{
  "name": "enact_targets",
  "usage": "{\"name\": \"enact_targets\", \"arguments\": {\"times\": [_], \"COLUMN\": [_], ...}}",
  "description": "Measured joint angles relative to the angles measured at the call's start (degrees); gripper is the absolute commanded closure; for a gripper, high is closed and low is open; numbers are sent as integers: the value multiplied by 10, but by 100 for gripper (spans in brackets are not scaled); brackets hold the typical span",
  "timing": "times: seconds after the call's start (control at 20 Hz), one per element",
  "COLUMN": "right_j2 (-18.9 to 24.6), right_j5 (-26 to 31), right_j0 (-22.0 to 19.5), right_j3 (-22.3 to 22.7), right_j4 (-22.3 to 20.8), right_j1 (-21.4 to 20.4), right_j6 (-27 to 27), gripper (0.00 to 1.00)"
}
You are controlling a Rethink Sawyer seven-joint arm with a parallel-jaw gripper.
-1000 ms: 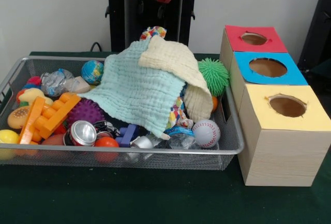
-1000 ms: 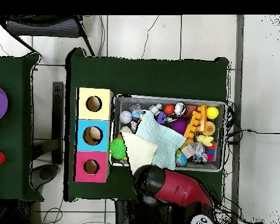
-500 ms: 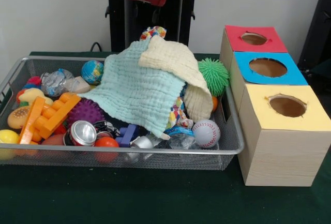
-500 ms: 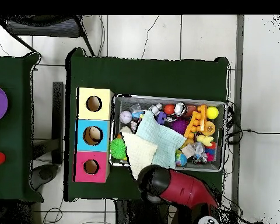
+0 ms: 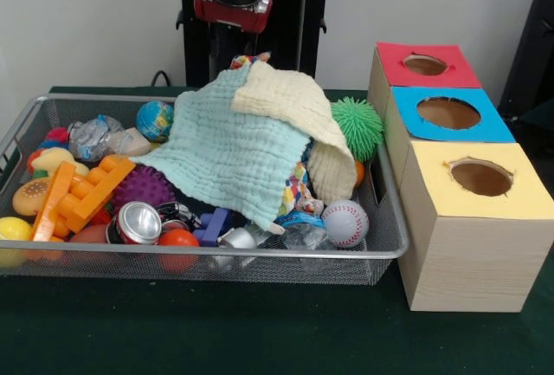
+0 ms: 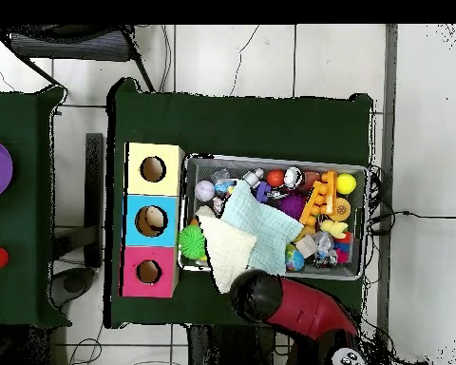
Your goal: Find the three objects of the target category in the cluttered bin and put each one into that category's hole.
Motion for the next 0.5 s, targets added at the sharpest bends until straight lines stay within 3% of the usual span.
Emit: {"name": "enact_targets", "arguments": {"times": [0.5], "right_j2": [41], "right_j5": [-10], "right_j0": [-11], "right_j3": [23], "right_j4": [25], "right_j1": [29], "right_j6": [0], "gripper": [0]}}
